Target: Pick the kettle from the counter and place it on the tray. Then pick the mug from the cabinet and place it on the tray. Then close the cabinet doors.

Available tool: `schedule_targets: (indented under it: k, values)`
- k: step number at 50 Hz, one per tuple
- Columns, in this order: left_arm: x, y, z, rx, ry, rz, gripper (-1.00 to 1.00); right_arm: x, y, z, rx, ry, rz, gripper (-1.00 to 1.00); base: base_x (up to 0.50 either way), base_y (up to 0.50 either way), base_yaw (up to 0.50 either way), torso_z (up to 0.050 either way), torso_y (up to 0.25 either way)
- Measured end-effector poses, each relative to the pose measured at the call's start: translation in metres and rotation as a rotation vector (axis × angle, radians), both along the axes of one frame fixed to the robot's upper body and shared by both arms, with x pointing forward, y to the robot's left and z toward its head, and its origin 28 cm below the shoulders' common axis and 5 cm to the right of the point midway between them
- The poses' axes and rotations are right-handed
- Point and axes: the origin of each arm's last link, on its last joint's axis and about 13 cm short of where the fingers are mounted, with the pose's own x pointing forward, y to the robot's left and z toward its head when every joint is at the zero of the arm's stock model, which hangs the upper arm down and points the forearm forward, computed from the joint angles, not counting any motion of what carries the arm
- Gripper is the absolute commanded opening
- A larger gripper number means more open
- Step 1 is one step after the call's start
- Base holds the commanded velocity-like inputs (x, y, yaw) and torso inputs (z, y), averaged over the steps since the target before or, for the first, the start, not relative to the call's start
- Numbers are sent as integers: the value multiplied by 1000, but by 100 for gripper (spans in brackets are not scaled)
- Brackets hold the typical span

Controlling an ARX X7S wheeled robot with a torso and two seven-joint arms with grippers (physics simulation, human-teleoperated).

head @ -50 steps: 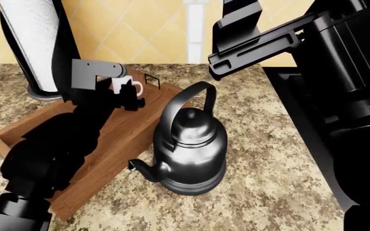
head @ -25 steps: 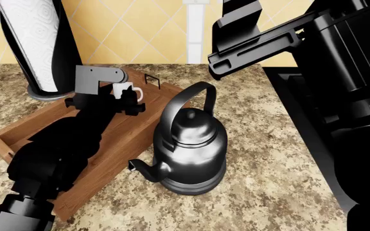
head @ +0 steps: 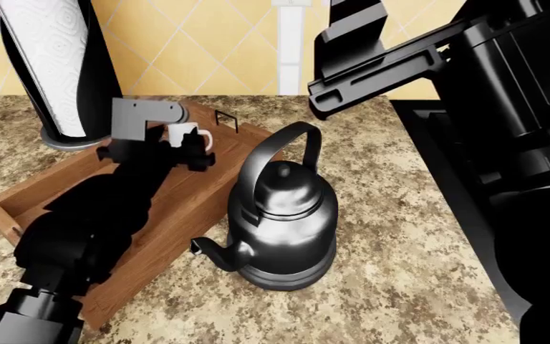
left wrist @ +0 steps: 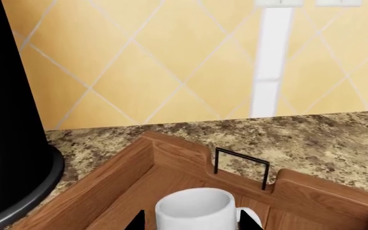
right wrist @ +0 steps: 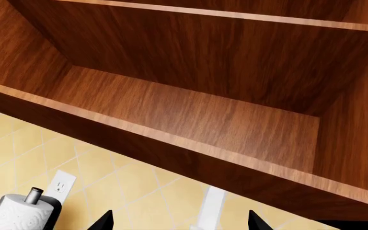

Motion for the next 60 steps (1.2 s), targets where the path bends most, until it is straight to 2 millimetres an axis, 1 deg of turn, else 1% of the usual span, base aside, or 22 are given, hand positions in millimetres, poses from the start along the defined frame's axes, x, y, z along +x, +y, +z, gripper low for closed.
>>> schedule_targets:
  k: [10,20,41,49,60]
  values:
    - [1,2,-3,5,16,14,100,0,0,0,1,1,-1,100,0,0,0,0,0]
    - [0,3,-2,8,21,18,100,0,0,-1,2,1,-1,100,0,0,0,0,0]
    - [-5,4,13,3,-5,12,100,-1,0,-1,4,0,-2,100,0,0,0,0,0]
    - [-9,5,25,0,-30,8,100,-2,1,0,1,-1,-1,100,0,0,0,0,0]
    - [-21,10,56,-8,-86,9,100,-1,1,3,-11,7,9,100,0,0,0,0,0]
